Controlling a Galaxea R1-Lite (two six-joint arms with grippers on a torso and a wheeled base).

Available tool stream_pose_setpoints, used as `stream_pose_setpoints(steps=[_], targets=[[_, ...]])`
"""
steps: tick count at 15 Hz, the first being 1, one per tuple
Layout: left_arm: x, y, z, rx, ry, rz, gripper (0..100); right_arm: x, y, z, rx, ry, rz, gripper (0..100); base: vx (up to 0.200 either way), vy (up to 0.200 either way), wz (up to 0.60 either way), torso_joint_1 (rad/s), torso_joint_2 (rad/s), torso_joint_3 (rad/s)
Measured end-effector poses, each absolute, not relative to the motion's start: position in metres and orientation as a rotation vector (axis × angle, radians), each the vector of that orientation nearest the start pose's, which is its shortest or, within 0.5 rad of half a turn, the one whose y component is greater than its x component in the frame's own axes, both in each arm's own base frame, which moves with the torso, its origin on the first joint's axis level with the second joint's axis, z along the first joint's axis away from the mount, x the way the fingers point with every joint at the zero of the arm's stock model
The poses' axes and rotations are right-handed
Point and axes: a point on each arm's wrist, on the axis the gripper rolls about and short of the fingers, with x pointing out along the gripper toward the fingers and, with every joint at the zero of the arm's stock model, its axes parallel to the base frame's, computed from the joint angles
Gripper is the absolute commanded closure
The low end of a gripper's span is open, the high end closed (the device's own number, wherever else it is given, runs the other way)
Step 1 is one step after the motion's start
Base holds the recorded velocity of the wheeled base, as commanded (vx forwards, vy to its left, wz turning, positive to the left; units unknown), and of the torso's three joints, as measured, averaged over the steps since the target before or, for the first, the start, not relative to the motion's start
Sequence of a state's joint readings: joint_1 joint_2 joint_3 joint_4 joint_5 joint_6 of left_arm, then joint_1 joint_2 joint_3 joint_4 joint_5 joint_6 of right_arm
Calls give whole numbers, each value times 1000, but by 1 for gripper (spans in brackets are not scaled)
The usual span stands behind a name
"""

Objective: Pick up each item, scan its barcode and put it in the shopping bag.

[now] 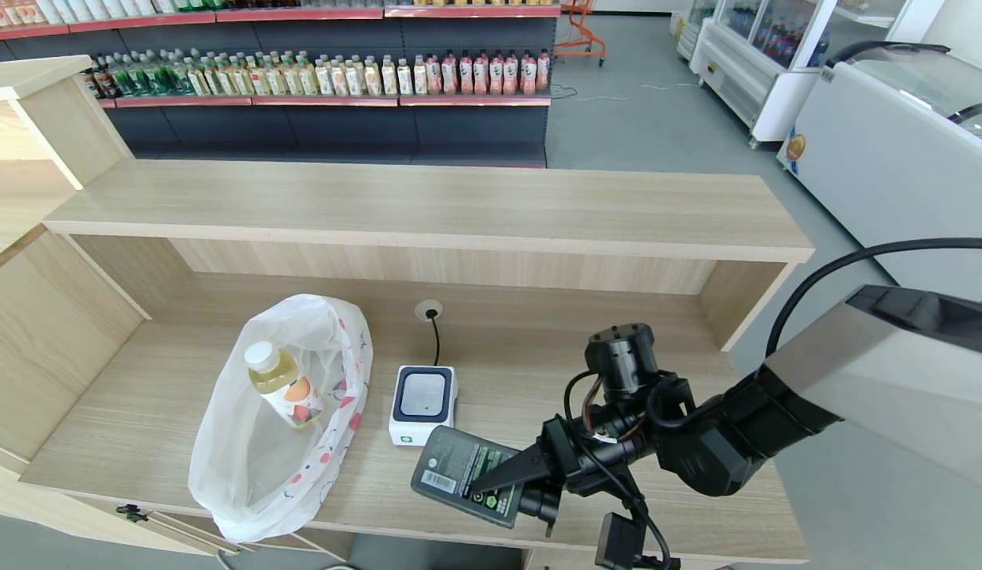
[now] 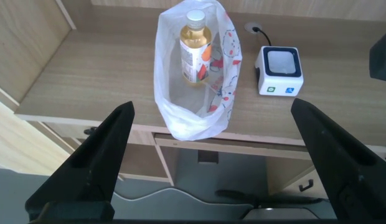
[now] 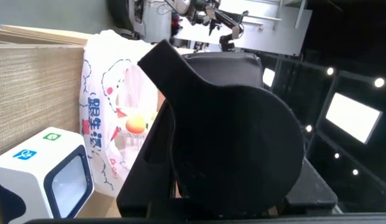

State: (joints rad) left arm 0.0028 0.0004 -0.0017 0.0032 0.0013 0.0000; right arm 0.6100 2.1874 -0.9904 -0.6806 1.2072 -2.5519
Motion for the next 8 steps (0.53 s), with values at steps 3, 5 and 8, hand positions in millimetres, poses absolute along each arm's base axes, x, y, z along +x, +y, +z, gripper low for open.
stream_pose_setpoints(steps=[3, 5, 8], targets=[[-23, 0, 76, 0, 1, 4, 0, 285, 225, 80, 2047, 2429, -1840, 100, 0, 0, 0, 0, 0, 0], [-23, 0, 76, 0, 2, 4, 0, 263, 207, 94, 2034, 2318, -2119, 100, 0, 0, 0, 0, 0, 0], [-23, 0, 76, 0, 2, 4, 0, 238, 172, 134, 2170, 2153, -2393, 100, 0, 0, 0, 0, 0, 0]])
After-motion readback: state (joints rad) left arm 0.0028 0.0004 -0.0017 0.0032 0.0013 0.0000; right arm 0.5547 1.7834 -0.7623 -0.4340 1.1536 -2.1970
